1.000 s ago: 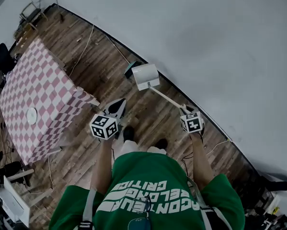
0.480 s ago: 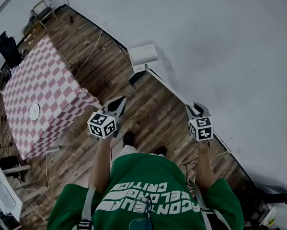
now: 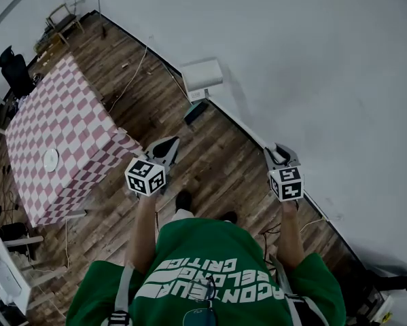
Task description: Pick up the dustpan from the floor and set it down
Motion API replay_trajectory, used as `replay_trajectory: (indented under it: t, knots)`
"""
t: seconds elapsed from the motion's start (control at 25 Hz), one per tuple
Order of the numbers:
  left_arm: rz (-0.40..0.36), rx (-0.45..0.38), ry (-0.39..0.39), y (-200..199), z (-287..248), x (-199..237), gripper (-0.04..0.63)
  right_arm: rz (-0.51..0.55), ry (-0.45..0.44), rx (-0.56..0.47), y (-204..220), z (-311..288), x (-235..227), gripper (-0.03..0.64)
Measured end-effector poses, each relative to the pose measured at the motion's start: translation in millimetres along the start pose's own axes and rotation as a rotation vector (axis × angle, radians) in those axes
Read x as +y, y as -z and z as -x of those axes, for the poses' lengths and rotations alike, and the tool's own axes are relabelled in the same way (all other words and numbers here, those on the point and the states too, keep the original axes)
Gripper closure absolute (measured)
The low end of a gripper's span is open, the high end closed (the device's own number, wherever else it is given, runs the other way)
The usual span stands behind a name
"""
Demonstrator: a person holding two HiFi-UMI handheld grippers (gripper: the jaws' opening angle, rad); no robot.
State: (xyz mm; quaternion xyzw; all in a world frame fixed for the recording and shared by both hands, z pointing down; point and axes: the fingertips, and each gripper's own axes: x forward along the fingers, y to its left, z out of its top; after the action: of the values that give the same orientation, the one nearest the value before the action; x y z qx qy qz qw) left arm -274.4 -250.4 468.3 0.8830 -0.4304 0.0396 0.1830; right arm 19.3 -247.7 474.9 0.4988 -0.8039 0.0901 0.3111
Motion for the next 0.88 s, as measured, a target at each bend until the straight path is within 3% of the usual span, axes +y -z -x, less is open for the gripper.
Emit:
replay_trajectory:
  t: [0.16, 0.48, 0.88]
  knots:
    - [0.032, -0.017, -0.002, -1, 2, 5, 0.598, -0.006, 0.003, 0.007, 3, -3, 3, 0.503]
    - [0.025, -0.022, 0.008, -5, 2, 6, 0.598, -0.018, 0.011, 0.024, 12, -5, 4, 0.502]
    - [0.015, 0.007, 0.084, 5, -15, -11, 0.598, -0.059, 0.038, 0.071, 47, 7, 6, 0.502]
